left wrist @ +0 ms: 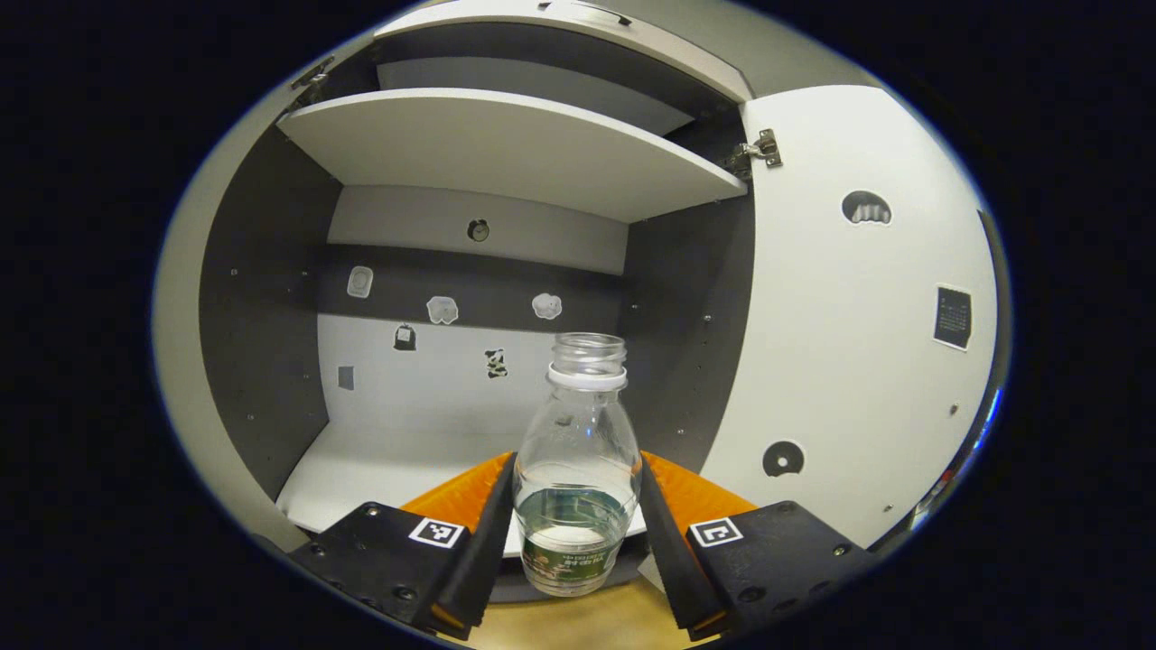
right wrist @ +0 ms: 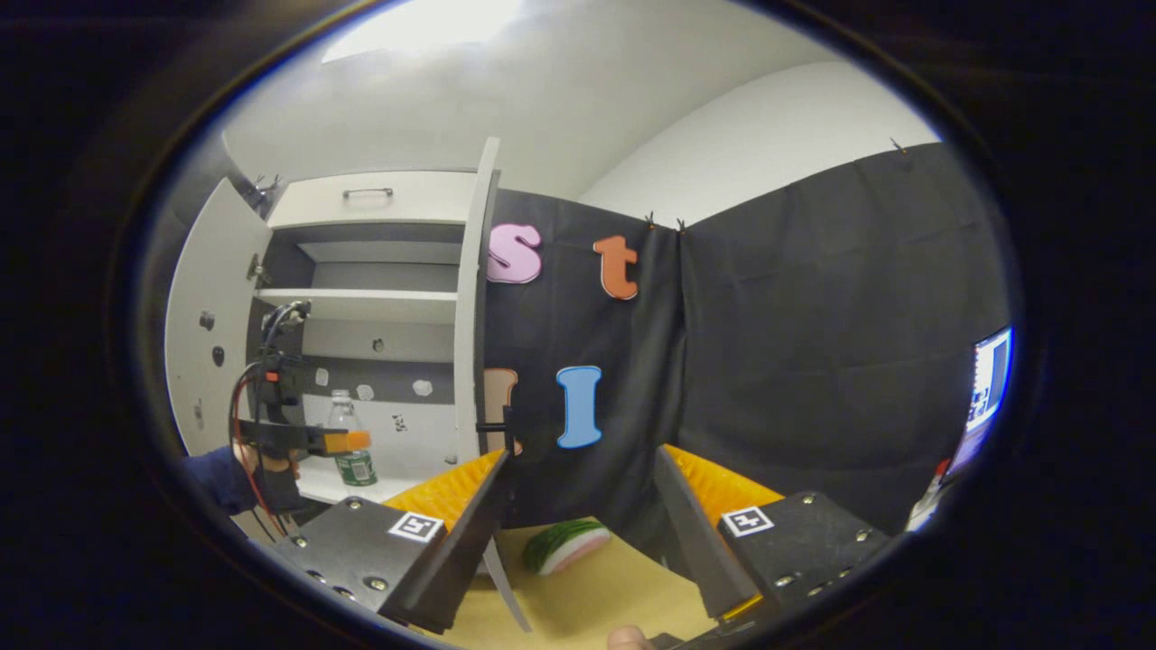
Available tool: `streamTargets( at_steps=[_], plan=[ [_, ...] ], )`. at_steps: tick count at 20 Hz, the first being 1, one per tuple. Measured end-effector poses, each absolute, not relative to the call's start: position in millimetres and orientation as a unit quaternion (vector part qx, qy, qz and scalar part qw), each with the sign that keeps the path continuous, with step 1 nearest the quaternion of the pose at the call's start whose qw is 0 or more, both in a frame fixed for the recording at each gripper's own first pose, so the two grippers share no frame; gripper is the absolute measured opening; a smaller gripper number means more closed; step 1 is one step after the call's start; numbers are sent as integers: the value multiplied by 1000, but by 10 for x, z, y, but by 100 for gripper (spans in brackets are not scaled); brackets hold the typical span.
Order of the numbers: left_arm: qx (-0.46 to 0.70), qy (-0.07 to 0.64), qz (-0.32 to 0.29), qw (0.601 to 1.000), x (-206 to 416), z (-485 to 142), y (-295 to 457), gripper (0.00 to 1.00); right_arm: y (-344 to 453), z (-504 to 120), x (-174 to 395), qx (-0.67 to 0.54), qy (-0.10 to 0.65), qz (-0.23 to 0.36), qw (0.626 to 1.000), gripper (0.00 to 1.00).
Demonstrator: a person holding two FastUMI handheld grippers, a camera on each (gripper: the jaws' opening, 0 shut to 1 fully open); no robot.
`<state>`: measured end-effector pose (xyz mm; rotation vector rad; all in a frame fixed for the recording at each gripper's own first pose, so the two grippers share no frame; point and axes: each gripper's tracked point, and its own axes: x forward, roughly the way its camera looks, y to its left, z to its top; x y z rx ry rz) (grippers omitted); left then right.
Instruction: Grasp the bottle in the cabinet with the left hand and place it on the coaster, then close the right door with the right hand and the left door with the left hand.
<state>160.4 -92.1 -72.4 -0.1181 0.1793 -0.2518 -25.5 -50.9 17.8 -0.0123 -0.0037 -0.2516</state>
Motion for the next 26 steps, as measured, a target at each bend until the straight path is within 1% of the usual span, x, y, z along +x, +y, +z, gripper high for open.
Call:
streamTargets(
  at_steps=[3,6,11,15,19,26],
  plan=[
    [-67,99,-129,984,1361,-808,-816,76,-467,207,-259,-9,-6,-114,993,96],
    [-70,111,-135,982,1137,-1022,-716,76,-434,217,-245,-12,-7,-105,994,96],
    [-71,144,-141,977,844,-1575,-608,76,-329,215,-215,-10,-3,-88,996,96],
    [-68,189,-139,970,652,-2172,-508,76,-290,269,-203,-9,-9,-79,997,96],
    [-73,212,-149,963,514,-2634,-499,76,-368,233,-193,-12,-3,-86,996,96],
    [-112,226,-161,954,408,-3218,-441,77,-453,217,-197,-19,1,-98,995,96]
  ],
)
